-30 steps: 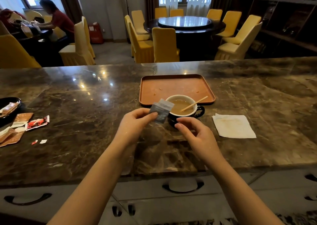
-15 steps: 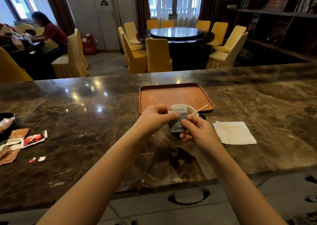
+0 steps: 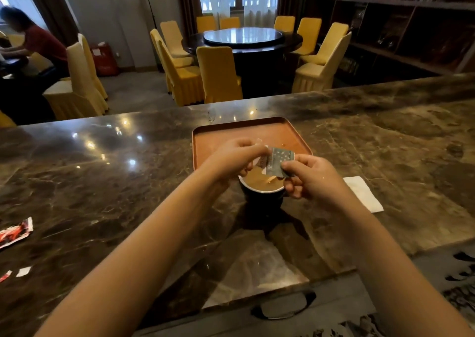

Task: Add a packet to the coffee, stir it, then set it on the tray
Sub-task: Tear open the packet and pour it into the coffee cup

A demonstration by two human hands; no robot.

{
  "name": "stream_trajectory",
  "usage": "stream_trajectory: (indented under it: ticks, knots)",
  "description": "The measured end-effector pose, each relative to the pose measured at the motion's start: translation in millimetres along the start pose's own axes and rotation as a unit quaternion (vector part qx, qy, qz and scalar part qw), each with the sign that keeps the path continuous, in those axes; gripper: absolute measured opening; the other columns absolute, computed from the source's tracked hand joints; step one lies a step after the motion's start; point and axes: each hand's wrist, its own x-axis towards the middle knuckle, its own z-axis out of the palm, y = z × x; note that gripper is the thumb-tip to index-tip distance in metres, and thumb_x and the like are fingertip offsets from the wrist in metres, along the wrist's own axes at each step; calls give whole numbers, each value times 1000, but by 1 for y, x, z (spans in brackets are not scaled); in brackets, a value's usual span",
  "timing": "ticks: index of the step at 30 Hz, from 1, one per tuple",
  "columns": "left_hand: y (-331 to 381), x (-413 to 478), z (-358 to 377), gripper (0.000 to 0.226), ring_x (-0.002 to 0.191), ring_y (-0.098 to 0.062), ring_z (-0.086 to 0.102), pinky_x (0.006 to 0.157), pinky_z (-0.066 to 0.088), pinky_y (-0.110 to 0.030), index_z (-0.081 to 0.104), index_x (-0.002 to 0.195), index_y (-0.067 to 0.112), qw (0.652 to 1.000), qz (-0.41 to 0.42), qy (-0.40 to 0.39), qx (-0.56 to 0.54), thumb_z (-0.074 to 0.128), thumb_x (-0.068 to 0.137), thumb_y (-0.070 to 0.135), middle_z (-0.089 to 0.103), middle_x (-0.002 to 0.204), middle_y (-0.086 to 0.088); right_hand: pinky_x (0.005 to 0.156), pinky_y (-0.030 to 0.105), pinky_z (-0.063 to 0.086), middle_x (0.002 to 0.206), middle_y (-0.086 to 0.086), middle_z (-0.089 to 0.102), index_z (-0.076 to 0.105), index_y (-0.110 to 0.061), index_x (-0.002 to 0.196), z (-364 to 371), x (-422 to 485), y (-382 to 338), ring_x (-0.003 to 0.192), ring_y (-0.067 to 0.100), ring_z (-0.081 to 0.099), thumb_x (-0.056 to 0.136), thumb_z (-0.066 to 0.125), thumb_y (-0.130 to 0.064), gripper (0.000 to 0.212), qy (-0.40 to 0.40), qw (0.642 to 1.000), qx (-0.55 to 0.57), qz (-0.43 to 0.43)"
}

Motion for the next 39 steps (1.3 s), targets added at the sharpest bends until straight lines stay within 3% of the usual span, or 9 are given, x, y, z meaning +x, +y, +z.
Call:
stream_trajectory:
  ticks: [6, 9, 13, 18, 23, 28, 31, 36, 39]
  knots:
    - [15, 30, -16, 22, 61, -9, 46, 53, 36, -20, 66, 92, 1, 994, -39, -42, 87, 70, 75, 14, 63, 87, -9, 37, 15, 39, 46, -3, 58, 65, -4, 85, -25, 36, -9, 40, 8, 48, 85, 59, -16, 14, -40, 999, -36, 7]
    - [10, 38, -15, 7, 59, -9, 48, 54, 38, -21, 68, 77, 10, 997, -41, -14, 62, 71, 73, 15, 64, 78, -4, 45, 16, 46, 63, 3, 65, 68, -12, 85, -27, 47, -7, 48, 7, 54, 82, 65, -20, 10, -70, 997, 0, 23]
    - [0, 44, -13, 8, 62, -9, 51, 57, 41, -22, 66, 68, 18, 998, -48, 1, 40, 71, 74, 17, 65, 73, 1, 49, 15, 47, 78, 8, 68, 66, -10, 92, -23, 54, -5, 49, 4, 55, 81, 65, -17, 14, -65, 997, -15, 34]
    - [-2, 44, -19, 8, 58, -8, 44, 52, 34, -19, 70, 78, 13, 994, -63, -18, 83, 72, 73, 19, 65, 84, -6, 46, 15, 44, 68, 4, 66, 66, -3, 91, -22, 63, -9, 47, 4, 54, 81, 65, -16, 16, -62, 994, -93, 9]
    - [-5, 46, -15, 10, 59, -6, 47, 57, 36, -22, 70, 73, 16, 989, -49, 0, 143, 69, 76, 25, 60, 65, 5, 44, 13, 45, 52, -6, 66, 69, -7, 83, -24, 69, -11, 45, 2, 55, 79, 67, -18, 12, -73, 989, -130, -3]
    - [-7, 45, -12, 15, 47, 3, 49, 56, 36, -20, 70, 78, 13, 986, -35, 11, 165, 66, 80, 27, 59, 62, 6, 41, 12, 42, 46, -8, 63, 69, -8, 78, -23, 72, -11, 42, 2, 51, 79, 68, -17, 8, -76, 989, -130, 0]
    - [-6, 43, -11, 17, 54, -2, 49, 58, 40, -20, 70, 79, 11, 984, -27, 14, 174, 65, 80, 27, 62, 70, -1, 40, 13, 40, 47, -5, 61, 69, -3, 78, -22, 72, -9, 41, 2, 49, 79, 67, -14, 11, -67, 990, -121, -12]
    - [-7, 42, -8, 19, 82, -30, 61, 79, 50, -36, 70, 82, 7, 983, -26, 29, 177, 65, 80, 26, 69, 88, -15, 42, 12, 41, 55, -1, 61, 69, -4, 78, -23, 70, -7, 44, 3, 51, 79, 67, -15, 11, -80, 989, -118, -21]
    - [-7, 42, -6, 26, 96, -36, 61, 88, 49, -44, 69, 88, 2, 983, -30, 36, 180, 66, 79, 26, 68, 97, -22, 43, 13, 42, 55, -1, 62, 69, -6, 76, -23, 71, -6, 44, 3, 51, 79, 67, -15, 10, -84, 990, -113, -23]
